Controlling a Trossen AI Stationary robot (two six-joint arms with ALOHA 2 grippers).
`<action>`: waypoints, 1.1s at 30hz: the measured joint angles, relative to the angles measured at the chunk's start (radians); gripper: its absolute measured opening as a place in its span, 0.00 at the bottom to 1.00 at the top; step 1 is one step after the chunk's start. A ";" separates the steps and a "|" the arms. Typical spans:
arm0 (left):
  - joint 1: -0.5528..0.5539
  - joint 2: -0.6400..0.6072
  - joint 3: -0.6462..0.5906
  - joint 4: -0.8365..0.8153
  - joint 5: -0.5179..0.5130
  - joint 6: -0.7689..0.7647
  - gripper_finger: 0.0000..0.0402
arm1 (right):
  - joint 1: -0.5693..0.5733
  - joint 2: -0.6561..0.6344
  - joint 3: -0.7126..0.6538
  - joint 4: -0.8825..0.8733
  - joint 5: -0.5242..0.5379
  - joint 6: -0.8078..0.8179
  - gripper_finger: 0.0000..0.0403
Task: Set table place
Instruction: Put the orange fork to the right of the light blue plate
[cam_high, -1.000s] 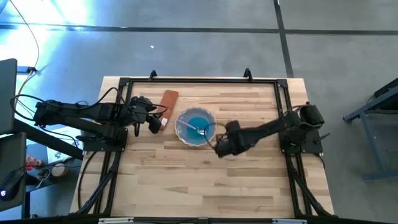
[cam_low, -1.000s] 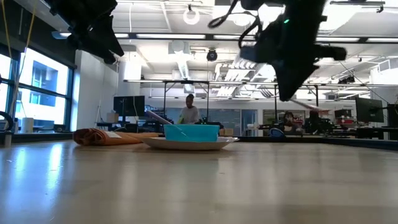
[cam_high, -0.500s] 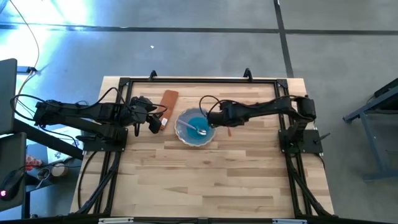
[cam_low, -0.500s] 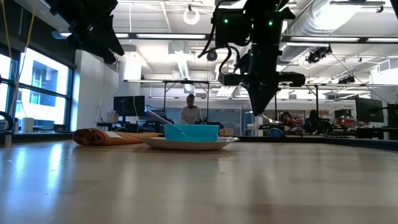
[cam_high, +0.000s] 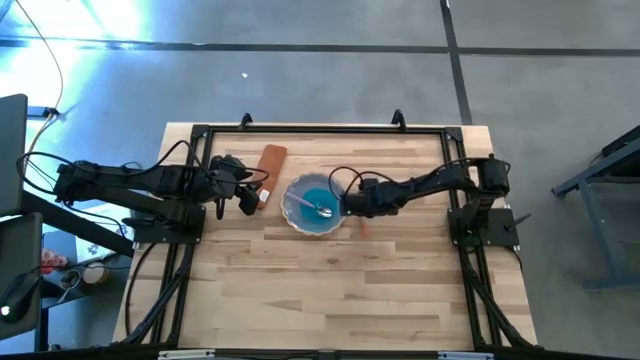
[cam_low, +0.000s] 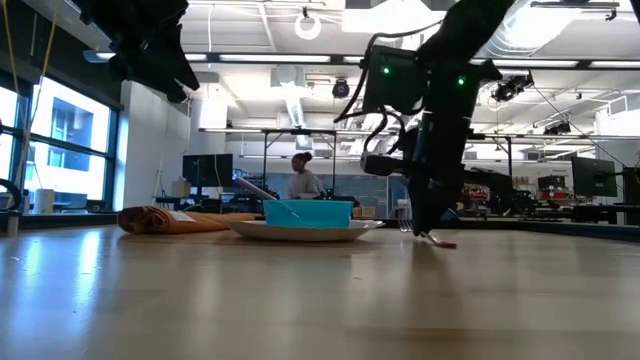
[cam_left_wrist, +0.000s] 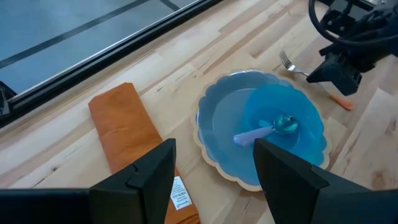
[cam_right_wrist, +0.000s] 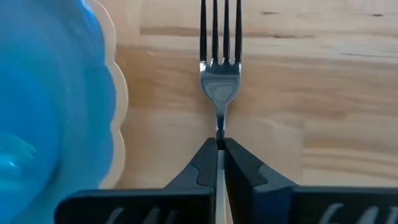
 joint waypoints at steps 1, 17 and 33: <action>0.000 0.000 0.000 -0.001 0.002 0.000 0.51 | -0.005 0.000 -0.003 0.013 0.004 -0.001 0.00; 0.000 0.000 0.000 -0.001 0.002 0.001 0.51 | -0.066 0.000 -0.003 0.040 0.015 -0.054 0.00; 0.000 0.000 0.000 -0.002 0.017 0.001 0.51 | -0.066 -0.001 -0.003 0.063 -0.001 -0.082 0.00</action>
